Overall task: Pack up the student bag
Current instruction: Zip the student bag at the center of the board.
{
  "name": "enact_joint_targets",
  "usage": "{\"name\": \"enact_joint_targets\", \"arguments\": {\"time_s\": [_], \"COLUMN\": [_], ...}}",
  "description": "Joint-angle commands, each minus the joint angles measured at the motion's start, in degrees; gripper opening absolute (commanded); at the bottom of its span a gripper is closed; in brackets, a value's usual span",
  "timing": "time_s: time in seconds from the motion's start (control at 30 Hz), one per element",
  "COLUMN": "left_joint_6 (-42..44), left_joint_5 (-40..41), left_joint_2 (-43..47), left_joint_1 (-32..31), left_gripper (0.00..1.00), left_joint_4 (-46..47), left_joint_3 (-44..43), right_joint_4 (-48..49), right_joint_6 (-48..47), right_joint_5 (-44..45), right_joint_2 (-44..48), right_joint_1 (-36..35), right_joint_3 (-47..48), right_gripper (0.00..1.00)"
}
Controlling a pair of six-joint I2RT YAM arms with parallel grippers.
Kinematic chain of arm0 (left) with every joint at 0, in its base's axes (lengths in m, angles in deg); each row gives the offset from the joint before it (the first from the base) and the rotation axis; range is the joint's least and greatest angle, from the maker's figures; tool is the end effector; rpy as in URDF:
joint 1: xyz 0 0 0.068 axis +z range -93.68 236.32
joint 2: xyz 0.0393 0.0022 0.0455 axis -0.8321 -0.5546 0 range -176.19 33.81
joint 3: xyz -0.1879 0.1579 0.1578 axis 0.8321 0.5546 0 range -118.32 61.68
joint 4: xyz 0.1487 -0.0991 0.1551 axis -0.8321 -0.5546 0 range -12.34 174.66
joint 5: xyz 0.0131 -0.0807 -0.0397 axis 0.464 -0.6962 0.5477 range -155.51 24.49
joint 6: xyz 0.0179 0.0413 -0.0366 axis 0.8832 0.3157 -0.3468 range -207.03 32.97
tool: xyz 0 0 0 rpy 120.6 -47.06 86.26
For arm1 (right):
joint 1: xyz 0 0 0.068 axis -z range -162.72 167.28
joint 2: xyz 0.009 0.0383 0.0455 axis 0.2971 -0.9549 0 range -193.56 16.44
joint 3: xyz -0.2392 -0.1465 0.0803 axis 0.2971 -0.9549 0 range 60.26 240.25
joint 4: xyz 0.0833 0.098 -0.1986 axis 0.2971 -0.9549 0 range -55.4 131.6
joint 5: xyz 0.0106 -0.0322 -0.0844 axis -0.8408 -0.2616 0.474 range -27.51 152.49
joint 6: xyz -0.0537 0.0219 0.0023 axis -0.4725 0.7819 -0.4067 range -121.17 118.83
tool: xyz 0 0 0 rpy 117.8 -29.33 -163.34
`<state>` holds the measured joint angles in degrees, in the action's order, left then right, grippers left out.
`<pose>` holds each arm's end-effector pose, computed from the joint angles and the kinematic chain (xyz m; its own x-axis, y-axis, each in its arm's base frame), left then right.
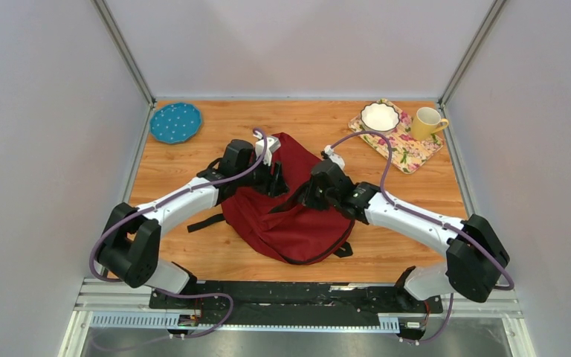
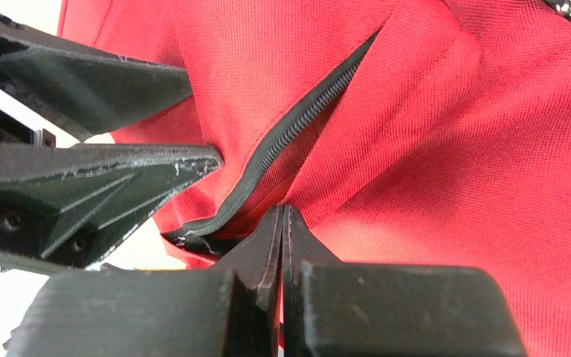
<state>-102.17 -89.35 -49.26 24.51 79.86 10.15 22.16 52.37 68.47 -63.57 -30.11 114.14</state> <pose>0.2405 -0.1689 0.2656 -0.6842 0.1433 -0.7151 0.6010 0.6662 -0.4415 0.1887 0.1988 0.2681 -0.8363 0.2724 -0.4758 -0.0170 0.8546 0.5190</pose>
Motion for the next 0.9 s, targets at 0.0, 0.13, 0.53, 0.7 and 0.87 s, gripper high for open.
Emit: {"name": "enact_joint_targets", "arguments": {"time_s": [0.0, 0.13, 0.53, 0.7, 0.87], "left_joint_6": [1.7, 2.0, 8.1, 5.2, 3.0], "left_joint_5": [-3.6, -3.8, -0.1, 2.2, 4.8], "left_joint_2": [-2.3, -3.9, -6.6, 1.3, 4.9], "left_joint_1": [-0.2, -0.2, -3.0, -3.4, -3.3], "left_gripper": [0.62, 0.60, 0.45, 0.48, 0.55], "left_joint_4": [-0.7, -1.9, -9.4, -2.6, 2.8], "left_joint_3": [-0.1, 0.4, -2.2, -0.1, -2.9], "right_joint_4": [2.2, 1.9, 0.5, 1.4, 3.2], "right_joint_6": [-1.6, -1.9, -1.7, -0.5, 0.2], "right_joint_5": [1.5, 3.3, 7.6, 7.4, 6.9], "right_joint_2": [3.9, 6.5, 8.3, 9.2, 9.8], "right_joint_1": [-1.5, -3.2, -4.2, -4.2, -4.5], "right_joint_3": [-0.7, -0.8, 0.8, -2.8, -5.1], "right_gripper": [0.00, 0.00, 0.00, 0.00, 0.00]}}
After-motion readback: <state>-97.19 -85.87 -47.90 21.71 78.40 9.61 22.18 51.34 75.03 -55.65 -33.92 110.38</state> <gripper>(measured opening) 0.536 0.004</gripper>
